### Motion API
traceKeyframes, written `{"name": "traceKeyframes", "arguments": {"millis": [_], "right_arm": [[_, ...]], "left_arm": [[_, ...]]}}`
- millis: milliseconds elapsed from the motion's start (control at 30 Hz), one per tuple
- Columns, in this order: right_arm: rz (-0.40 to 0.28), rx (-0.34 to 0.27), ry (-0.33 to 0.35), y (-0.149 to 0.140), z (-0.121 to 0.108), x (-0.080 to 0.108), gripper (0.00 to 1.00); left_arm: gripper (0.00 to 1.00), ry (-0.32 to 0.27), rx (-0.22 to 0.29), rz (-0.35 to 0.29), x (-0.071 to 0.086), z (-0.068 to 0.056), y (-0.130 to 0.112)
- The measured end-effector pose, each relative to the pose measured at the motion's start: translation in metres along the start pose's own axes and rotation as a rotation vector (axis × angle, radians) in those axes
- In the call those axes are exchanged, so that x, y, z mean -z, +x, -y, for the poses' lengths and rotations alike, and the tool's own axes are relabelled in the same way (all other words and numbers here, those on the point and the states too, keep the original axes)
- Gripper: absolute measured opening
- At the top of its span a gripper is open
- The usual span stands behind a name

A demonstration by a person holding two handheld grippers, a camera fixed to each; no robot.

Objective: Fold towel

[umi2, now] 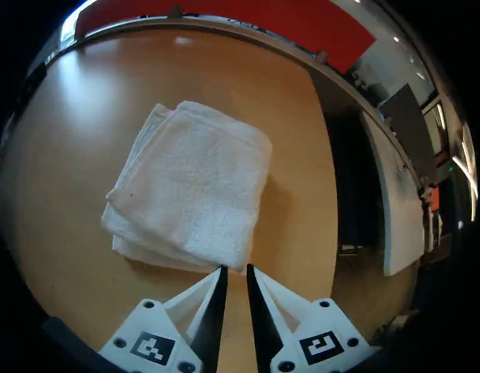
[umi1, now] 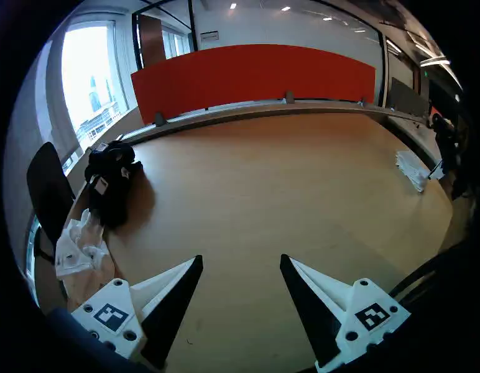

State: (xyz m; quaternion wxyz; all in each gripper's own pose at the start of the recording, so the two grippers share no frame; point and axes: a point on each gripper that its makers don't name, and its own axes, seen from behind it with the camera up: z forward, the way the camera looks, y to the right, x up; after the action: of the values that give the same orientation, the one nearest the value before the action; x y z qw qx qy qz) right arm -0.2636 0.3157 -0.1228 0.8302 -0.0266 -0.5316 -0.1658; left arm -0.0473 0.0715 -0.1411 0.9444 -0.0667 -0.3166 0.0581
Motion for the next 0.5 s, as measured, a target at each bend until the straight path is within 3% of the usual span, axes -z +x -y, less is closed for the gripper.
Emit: {"name": "traceKeyframes", "arguments": {"millis": [167, 300, 500], "right_arm": [[-0.014, -0.006, 0.014, 0.0, 0.004, 0.005, 0.63], [-0.028, -0.027, 0.023, 0.003, 0.007, 0.008, 0.81], [-0.063, -0.042, 0.045, 0.012, 0.014, 0.015, 0.84]], "left_arm": [[0.92, -0.004, 0.001, -0.002, -0.001, -0.001, 0.0], [0.92, -0.008, 0.001, -0.004, -0.001, -0.002, 0.001], [0.92, -0.01, 0.003, -0.007, -0.001, -0.002, 0.001]]}}
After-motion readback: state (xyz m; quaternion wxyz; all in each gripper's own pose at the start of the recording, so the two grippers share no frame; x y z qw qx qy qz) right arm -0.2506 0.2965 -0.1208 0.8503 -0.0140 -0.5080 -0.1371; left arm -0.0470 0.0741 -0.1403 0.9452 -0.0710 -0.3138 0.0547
